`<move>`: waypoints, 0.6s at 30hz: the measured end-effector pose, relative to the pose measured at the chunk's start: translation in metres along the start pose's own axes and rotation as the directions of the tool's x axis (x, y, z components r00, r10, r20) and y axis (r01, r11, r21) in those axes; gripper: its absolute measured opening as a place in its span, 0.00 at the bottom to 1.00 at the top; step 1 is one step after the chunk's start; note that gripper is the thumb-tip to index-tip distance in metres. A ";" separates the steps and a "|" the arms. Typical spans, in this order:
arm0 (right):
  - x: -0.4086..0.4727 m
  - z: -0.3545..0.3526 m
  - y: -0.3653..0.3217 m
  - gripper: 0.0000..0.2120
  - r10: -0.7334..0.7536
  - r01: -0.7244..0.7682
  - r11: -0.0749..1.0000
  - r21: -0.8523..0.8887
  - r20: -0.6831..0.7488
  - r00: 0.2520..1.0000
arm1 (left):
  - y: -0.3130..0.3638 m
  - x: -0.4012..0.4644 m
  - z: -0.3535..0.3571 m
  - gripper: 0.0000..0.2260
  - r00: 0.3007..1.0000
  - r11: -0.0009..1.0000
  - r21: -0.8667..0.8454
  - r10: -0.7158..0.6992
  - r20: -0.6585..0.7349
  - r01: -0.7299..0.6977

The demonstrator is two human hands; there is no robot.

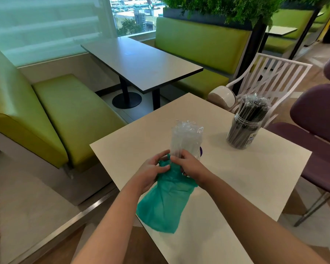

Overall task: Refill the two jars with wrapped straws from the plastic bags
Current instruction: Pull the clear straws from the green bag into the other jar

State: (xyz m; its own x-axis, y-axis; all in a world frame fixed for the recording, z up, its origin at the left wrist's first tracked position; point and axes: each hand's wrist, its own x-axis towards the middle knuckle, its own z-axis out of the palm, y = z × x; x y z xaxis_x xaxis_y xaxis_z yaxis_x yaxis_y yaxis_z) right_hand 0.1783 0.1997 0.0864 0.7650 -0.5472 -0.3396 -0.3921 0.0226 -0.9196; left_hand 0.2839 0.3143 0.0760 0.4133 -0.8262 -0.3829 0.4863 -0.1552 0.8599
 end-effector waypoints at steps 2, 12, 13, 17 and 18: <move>-0.003 -0.003 -0.003 0.13 -0.030 0.030 0.999 -0.043 -0.009 0.999 | -0.001 0.000 -0.002 0.20 0.998 0.999 0.031 0.043 -0.055 -0.041; -0.016 -0.028 -0.026 0.05 -0.158 0.159 0.987 0.008 -0.088 0.984 | -0.003 0.017 0.010 0.15 0.952 0.866 0.481 0.250 -0.177 -0.137; -0.016 -0.031 -0.027 0.07 -0.166 0.167 0.986 0.002 -0.100 0.981 | -0.003 0.018 0.011 0.18 0.947 0.838 0.527 0.269 -0.177 -0.140; -0.019 -0.044 -0.039 0.12 -0.248 0.236 0.968 -0.079 -0.206 0.947 | -0.008 0.030 0.008 0.20 0.911 0.701 0.710 0.333 -0.244 -0.065; -0.019 -0.047 -0.043 0.12 -0.262 0.249 0.965 -0.086 -0.230 0.937 | -0.008 0.032 0.007 0.18 0.896 0.668 0.744 0.342 -0.285 -0.018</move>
State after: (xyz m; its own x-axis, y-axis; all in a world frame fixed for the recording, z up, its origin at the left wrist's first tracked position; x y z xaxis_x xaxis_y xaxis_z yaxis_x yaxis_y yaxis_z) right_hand 0.1565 0.1702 0.1421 0.7020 -0.7115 -0.0314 -0.2314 -0.1861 -0.9549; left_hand 0.2873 0.2851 0.0591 0.7555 -0.6388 -0.1454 -0.2555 -0.4917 0.8324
